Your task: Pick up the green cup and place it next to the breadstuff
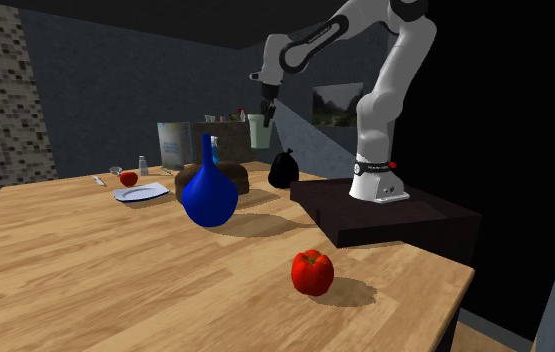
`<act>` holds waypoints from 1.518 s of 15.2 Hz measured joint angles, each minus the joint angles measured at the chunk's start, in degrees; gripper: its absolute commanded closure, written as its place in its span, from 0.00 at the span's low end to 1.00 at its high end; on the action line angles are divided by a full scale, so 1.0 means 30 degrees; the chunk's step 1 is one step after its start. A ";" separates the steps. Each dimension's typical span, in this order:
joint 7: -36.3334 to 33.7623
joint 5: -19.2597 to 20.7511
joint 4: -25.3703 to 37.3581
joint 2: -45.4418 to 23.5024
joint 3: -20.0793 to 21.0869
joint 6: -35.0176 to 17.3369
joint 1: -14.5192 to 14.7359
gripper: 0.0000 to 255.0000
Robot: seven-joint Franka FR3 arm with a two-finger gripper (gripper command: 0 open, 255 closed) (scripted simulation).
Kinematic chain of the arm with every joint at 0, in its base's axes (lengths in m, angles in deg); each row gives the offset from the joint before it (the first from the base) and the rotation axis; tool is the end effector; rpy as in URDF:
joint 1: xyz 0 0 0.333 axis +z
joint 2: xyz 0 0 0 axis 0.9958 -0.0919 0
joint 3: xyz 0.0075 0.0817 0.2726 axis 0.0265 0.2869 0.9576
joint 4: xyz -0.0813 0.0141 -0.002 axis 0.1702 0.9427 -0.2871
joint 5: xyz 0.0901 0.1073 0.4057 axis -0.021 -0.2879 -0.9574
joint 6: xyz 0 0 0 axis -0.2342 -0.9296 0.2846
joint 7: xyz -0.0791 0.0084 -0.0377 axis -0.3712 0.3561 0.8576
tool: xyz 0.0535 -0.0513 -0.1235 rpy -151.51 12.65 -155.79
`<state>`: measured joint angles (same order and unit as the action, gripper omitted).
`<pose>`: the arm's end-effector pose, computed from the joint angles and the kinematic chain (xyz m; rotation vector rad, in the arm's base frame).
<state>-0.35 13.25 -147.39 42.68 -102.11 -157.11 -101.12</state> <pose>0.3908 -0.2574 0.3421 2.9348 0.2320 0.1650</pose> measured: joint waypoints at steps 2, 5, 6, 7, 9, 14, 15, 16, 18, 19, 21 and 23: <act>-0.0057 0.0074 -0.0293 -0.0300 -0.0077 -0.0592 -0.0022 1.00; -0.0147 0.0196 -0.0752 -0.0782 -0.0199 -0.1529 -0.0065 1.00; -0.0170 0.0243 -0.0907 -0.0933 -0.0242 -0.1837 -0.0087 1.00; -0.0178 0.0268 -0.0991 -0.1135 -0.0292 -0.2124 -0.0094 1.00; -0.0337 0.0347 -0.1295 -0.1476 -0.0298 -0.2748 -0.0096 1.00; -0.0455 0.0503 -0.1788 -0.2642 -0.0519 -0.4409 -0.0144 1.00; -0.0525 0.0538 -0.1888 -0.2833 -0.0522 -0.4694 -0.0146 1.00; -0.0523 0.0561 -0.1961 -0.3090 -0.0578 -0.5026 -0.0158 1.00; -0.0575 0.0628 -0.2153 -0.3572 -0.0656 -0.5700 -0.0186 1.00; -0.0624 0.0651 -0.2226 -0.3839 -0.0677 -0.6038 -0.0186 1.00; -0.0741 0.0763 -0.2483 -0.4266 -0.0713 -0.6711 -0.0230 1.00; -0.0890 0.0807 -0.2587 -0.4801 -0.0709 -0.7340 -0.0212 1.00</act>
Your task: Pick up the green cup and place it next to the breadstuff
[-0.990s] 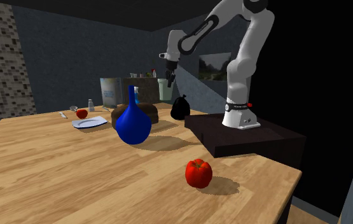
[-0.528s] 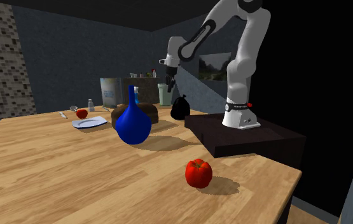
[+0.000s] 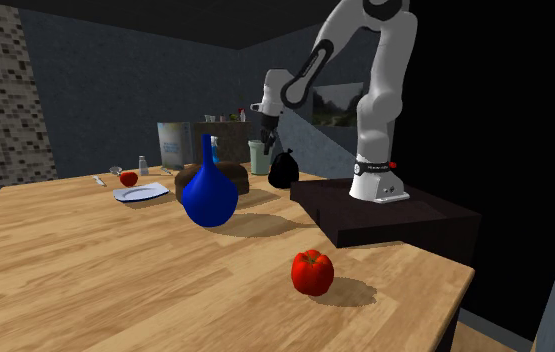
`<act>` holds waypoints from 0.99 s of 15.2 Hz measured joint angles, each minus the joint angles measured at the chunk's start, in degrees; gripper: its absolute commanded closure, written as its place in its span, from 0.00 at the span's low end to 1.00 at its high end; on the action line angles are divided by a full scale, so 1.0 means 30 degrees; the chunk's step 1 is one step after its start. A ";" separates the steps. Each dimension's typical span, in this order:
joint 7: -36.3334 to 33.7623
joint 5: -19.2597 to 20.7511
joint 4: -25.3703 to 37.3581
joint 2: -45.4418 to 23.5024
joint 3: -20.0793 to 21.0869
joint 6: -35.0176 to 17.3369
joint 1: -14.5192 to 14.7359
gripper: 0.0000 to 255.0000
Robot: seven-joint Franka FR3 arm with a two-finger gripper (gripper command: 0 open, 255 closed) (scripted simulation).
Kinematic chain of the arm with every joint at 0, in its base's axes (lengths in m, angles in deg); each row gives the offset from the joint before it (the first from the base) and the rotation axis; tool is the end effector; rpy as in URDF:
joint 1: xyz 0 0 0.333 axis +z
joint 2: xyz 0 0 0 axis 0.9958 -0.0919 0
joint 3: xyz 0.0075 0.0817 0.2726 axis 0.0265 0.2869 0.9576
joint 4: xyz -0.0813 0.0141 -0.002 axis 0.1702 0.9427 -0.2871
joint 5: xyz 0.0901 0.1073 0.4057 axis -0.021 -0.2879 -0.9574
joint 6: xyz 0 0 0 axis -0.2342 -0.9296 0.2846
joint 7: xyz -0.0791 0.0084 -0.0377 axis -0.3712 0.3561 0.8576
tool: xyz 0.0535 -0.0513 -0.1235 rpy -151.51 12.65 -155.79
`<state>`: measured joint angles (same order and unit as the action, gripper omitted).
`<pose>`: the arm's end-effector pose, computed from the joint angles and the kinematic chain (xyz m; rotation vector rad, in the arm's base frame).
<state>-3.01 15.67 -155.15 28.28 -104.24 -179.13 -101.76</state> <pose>0.3753 -0.2511 0.2081 2.9347 0.2325 0.1652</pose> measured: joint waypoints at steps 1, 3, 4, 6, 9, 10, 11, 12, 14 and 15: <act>0.0027 -0.0006 -0.0019 -0.0300 -0.0057 -0.0325 -0.0008 1.00; -0.0015 0.0031 -0.0132 -0.0955 -0.0133 -0.1086 -0.0031 1.00; -0.0035 0.0040 -0.0169 -0.1290 -0.0165 -0.1459 -0.0037 1.00; -0.0119 0.0046 -0.0212 -0.1947 -0.0190 -0.2155 -0.0029 1.00; -0.0261 0.0098 -0.0309 -0.2850 -0.0219 -0.3149 -0.0042 1.00; -0.0234 0.0094 -0.0341 -0.3131 -0.0257 -0.3466 -0.0067 1.00; -0.0304 0.0100 -0.0344 -0.3476 -0.0251 -0.3809 -0.0061 1.00; -0.0326 0.0083 -0.0348 -0.3873 -0.0259 -0.4204 -0.0067 1.00; -0.0329 0.0037 -0.0316 -0.4144 -0.0251 -0.4446 -0.0061 1.00; -0.0309 0.0010 -0.0300 -0.4194 -0.0250 -0.4485 -0.0063 1.00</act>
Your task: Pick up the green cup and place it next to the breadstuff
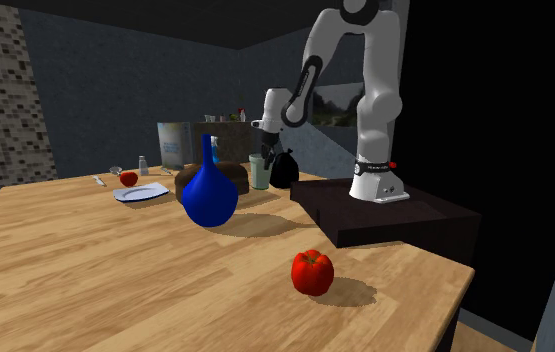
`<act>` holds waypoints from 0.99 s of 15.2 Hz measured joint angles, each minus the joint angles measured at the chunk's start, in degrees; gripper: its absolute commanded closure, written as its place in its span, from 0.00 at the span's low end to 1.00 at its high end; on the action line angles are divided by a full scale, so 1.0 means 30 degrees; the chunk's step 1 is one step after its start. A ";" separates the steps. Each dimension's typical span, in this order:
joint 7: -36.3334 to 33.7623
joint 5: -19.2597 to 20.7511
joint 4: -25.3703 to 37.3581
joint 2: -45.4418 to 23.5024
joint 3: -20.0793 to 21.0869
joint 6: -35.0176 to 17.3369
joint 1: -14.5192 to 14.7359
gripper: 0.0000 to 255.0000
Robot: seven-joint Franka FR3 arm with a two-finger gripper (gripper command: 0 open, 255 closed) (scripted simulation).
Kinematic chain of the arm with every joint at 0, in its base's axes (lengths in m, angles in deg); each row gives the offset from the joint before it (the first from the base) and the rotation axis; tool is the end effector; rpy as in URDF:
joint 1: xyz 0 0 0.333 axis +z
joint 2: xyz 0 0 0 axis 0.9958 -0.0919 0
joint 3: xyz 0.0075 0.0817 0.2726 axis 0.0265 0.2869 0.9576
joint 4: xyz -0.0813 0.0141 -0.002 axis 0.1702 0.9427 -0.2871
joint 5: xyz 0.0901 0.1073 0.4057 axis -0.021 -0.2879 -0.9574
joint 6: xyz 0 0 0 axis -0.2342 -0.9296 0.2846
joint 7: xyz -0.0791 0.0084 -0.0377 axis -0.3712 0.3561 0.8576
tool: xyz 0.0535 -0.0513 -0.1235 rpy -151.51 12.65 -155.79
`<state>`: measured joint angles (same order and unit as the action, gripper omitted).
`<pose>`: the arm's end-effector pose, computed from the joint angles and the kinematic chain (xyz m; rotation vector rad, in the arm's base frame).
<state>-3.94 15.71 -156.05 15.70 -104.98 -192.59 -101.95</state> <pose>0.3608 -0.2485 0.1343 2.9343 0.2329 0.1657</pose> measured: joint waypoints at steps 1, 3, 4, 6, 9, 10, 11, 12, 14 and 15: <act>0.0004 -0.0009 0.0007 -0.0027 0.0001 -0.0023 0.0000 1.00; 0.0011 -0.0019 0.0012 -0.0045 0.0001 -0.0038 -0.0001 1.00; 0.0015 -0.0022 0.0014 -0.0050 0.0001 -0.0042 -0.0002 1.00; 0.0018 -0.0024 0.0018 -0.0047 0.0001 -0.0044 -0.0002 0.00; 0.0013 -0.0022 0.0022 -0.0047 0.0002 -0.0047 -0.0001 0.00; 0.0012 -0.0021 0.0022 -0.0046 0.0002 -0.0048 0.0000 0.00; 0.0012 -0.0021 0.0022 -0.0046 0.0002 -0.0048 0.0000 0.00; -0.0040 0.0035 0.0010 0.0329 0.0019 0.0310 0.0036 0.00; -0.0326 0.0442 -0.0278 0.1845 0.0072 0.1537 0.0058 0.00; -0.0264 0.0471 -0.0316 0.2704 0.0098 0.2336 0.0056 0.00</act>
